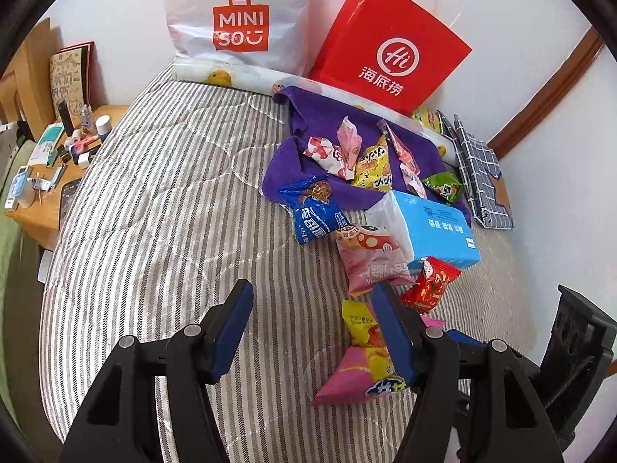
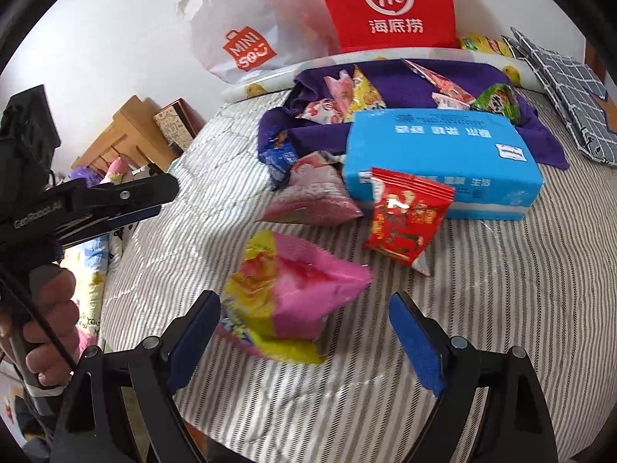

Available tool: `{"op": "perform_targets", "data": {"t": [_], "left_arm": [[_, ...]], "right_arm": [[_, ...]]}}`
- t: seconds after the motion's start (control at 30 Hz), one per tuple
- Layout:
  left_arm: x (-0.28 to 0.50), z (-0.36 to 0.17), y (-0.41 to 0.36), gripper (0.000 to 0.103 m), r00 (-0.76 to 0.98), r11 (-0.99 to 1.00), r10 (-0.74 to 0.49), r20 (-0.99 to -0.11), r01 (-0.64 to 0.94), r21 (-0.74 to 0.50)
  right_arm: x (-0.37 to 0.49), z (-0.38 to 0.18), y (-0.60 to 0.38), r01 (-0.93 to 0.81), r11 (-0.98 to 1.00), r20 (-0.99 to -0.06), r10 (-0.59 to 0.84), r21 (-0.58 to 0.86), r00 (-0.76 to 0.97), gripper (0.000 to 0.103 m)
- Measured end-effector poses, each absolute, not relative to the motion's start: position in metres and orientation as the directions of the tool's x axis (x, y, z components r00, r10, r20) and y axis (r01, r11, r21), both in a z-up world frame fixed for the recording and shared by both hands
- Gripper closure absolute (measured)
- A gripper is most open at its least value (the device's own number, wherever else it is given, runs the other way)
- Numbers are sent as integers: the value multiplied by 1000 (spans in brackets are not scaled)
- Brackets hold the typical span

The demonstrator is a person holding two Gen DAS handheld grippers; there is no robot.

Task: Organize snacks
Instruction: 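Grasp the pink-yellow chip bag with the right tool and lift it, then grasp the pink-white panda snack bag with the left tool while the right tool holds the chip bag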

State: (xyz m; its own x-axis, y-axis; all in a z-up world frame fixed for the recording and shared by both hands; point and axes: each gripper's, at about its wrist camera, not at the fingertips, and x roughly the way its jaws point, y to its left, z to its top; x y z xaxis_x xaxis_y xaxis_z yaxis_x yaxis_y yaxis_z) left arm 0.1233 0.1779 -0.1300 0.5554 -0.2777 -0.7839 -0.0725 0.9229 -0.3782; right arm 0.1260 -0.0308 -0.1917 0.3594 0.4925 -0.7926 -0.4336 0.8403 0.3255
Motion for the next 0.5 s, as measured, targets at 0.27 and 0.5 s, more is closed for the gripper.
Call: {"op": "perform_targets", "data": {"t": [0.27,0.5], "left_arm": [[113,-133,186,39,559,922,-274,-783,-77,-378],[113,-143,200,39,547,918,-254,-798,-123,-376]], "right_arm": [[134,-215,2,-416,867,-843,424,272,330,14],[139,-222,7,-420,863,-837,435,281,333,22]]}}
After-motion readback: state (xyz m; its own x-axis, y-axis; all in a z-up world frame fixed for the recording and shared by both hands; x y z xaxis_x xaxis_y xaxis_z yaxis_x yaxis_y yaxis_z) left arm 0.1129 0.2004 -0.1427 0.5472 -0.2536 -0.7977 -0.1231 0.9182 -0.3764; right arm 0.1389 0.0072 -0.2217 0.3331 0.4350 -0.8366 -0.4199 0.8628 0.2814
